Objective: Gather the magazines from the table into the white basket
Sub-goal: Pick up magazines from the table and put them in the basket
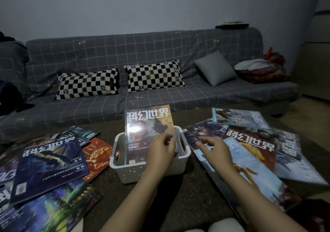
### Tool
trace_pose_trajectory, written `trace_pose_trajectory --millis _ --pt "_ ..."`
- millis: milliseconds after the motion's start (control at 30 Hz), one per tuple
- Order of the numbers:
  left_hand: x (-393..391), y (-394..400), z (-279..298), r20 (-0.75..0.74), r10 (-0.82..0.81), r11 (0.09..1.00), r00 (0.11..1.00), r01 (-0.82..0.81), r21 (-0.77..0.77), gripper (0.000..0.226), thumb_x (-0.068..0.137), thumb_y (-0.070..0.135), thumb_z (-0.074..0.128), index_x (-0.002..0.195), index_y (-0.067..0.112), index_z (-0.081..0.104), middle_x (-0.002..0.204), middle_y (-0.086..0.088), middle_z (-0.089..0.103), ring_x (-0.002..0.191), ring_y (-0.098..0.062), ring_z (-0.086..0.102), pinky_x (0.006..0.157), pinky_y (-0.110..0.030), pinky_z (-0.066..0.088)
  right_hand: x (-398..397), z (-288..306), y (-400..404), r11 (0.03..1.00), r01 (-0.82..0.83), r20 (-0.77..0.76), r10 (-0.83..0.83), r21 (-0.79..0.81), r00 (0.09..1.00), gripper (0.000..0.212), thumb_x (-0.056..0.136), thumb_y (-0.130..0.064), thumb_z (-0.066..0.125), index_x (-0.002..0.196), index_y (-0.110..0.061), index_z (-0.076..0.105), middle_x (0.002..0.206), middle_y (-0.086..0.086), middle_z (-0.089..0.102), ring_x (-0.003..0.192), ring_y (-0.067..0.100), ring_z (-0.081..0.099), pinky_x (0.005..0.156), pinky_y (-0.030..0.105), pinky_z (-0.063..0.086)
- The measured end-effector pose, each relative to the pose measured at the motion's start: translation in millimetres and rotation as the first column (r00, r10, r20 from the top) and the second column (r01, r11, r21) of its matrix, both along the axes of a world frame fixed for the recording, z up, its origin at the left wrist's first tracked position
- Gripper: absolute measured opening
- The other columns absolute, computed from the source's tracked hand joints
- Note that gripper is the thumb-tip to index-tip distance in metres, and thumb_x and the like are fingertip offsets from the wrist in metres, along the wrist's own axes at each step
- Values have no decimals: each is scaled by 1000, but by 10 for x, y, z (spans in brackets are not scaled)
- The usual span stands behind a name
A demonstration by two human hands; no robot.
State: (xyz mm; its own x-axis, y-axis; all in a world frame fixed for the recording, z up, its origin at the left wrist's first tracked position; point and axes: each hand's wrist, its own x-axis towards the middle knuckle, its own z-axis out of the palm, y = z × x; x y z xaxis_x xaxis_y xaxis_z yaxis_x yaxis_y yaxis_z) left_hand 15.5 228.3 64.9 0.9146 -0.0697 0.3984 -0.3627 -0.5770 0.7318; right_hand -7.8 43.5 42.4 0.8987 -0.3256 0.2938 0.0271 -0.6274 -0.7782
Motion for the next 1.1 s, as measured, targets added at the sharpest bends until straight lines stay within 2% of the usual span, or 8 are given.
trace_pose_trajectory --millis 267,400,533,667,767,833,933,1100 --pt "-387 -1015 -290 -158 -168 982 973 179 56 35 93 33 55 118 11 65 113 -6 68 99 -17 64 84 -28 48 -557 -281 -847 983 184 -143 -185 -25 972 32 84 -37 64 108 -16 69 115 4 65 98 19 62 83 33 49" --pt "-436 -1244 -532 -329 -79 974 941 144 177 47 92 35 55 133 10 51 134 -13 49 124 -27 47 100 -33 40 -635 -417 -1200 939 207 -312 -291 -276 904 52 81 -51 62 122 -20 61 126 3 60 113 24 55 95 38 44" --pt "-439 -1305 -665 -434 -20 1000 901 18 -9 48 90 24 61 132 6 48 132 -16 46 118 -30 51 98 -31 42 -592 -491 -1406 891 224 -392 -384 -395 836 66 78 -61 58 133 -24 49 135 7 50 123 32 41 101 39 35" --pt "-391 -1306 -657 -566 1 946 824 -184 -267 53 85 17 68 131 5 46 108 -9 65 90 -21 60 76 -29 47 -479 -471 -1497 904 270 -428 -399 -332 811 65 75 -59 63 127 -20 55 129 9 56 116 30 51 92 39 47" --pt "-367 -1317 -639 -613 -62 891 788 -233 -390 43 85 18 69 123 2 58 90 -7 70 85 -22 66 79 -36 54 -441 -447 -1490 900 309 -471 -427 -309 772 59 77 -55 64 120 -15 58 119 6 63 105 27 59 82 36 50" --pt "-402 -1340 -600 -613 -151 868 776 -192 -457 23 87 22 66 103 5 70 87 -9 73 82 -27 69 80 -44 57 -449 -436 -1469 900 326 -469 -431 -290 771 51 79 -52 64 110 -13 60 113 8 64 99 28 60 78 36 50" --pt "-450 -1375 -522 -589 -234 813 774 -177 -555 18 93 21 57 102 10 68 92 -10 73 83 -27 70 79 -42 57 -496 -429 -1446 908 342 -482 -418 -241 770 50 81 -50 63 111 -10 60 115 9 62 102 30 59 81 37 48" --pt "-516 -1245 -231 -496 -329 767 804 -79 -637 16 96 21 53 97 18 68 88 -9 75 80 -27 72 76 -42 59 -610 -196 -1385 874 375 -345 -264 310 901 39 82 -41 65 65 -12 46 71 17 49 61 22 53 56 29 38"
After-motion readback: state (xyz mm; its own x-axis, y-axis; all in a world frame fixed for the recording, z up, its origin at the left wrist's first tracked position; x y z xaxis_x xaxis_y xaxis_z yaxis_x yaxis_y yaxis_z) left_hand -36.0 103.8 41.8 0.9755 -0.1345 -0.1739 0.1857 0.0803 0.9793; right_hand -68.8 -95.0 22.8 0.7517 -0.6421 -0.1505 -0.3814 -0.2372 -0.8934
